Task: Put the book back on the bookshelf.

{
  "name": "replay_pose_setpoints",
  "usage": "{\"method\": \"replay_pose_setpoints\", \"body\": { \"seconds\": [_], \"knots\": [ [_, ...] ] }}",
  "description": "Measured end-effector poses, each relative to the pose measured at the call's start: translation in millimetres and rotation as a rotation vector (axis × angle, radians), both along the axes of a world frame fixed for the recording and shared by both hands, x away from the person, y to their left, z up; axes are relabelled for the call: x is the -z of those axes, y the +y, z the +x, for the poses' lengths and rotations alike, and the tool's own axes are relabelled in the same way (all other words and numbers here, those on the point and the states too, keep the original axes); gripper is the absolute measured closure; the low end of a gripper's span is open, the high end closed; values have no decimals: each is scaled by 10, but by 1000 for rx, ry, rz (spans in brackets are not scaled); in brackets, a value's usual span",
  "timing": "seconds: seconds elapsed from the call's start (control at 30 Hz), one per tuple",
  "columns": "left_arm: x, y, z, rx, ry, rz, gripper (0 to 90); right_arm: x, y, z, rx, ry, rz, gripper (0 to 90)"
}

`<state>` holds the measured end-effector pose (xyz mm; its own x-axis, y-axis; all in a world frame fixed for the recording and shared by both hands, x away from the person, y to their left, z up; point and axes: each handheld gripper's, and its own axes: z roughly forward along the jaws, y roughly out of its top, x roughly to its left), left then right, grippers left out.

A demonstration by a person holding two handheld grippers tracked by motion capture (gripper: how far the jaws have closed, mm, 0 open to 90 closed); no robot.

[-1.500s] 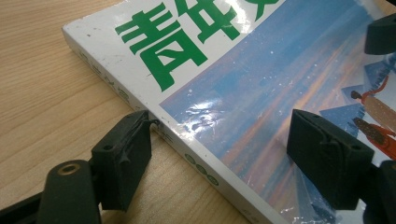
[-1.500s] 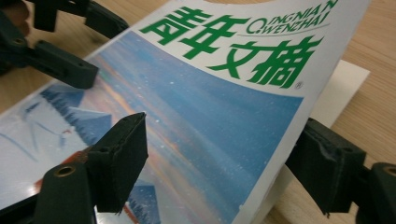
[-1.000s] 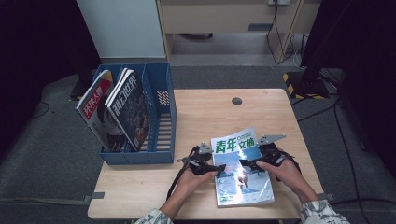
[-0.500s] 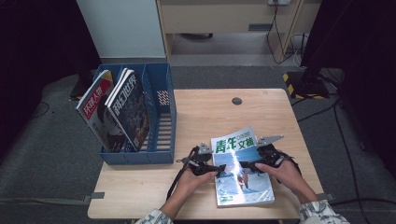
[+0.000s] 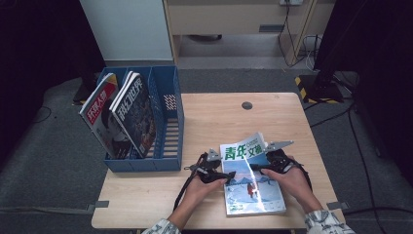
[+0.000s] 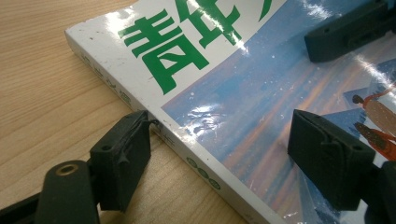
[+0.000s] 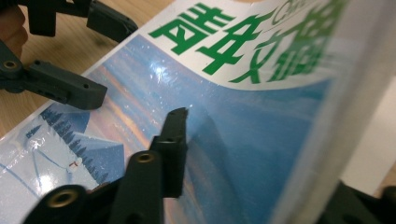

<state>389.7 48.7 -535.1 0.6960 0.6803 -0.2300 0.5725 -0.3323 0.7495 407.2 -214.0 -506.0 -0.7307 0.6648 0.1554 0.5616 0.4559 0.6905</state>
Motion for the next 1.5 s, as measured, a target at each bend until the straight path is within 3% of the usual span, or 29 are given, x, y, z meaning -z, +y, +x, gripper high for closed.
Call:
{"method": "replay_pose_setpoints", "body": {
  "seconds": [0.13, 0.33, 0.6, 0.83, 0.97, 1.17, 1.33, 1.5],
  "knots": [
    [3, 3, 4, 3, -2, -2, 202, -64, -22, -32, 4, -29, 40, 782],
    [9, 5, 16, 0, -3, -6, 183, -135, -16, -75, -14, -73, 70, 856],
    [14, 29, 43, -7, 14, -32, 135, -236, 13, -134, -26, -132, 73, 870],
    [23, 68, 78, -5, 58, -99, 98, -320, -7, -184, -39, -175, 85, 870],
    [29, 41, 76, 49, 81, -127, 98, -356, -24, -196, -36, -195, 101, 870],
    [38, -36, 57, 108, 88, -142, 115, -369, -74, -174, -16, -205, 132, 870],
    [40, -21, 69, 95, 94, -151, 148, -303, -116, -141, -11, -187, 152, 862],
    [35, -41, 52, 67, 88, -140, 171, -203, -163, -89, 9, -166, 137, 807]
  ]
}}
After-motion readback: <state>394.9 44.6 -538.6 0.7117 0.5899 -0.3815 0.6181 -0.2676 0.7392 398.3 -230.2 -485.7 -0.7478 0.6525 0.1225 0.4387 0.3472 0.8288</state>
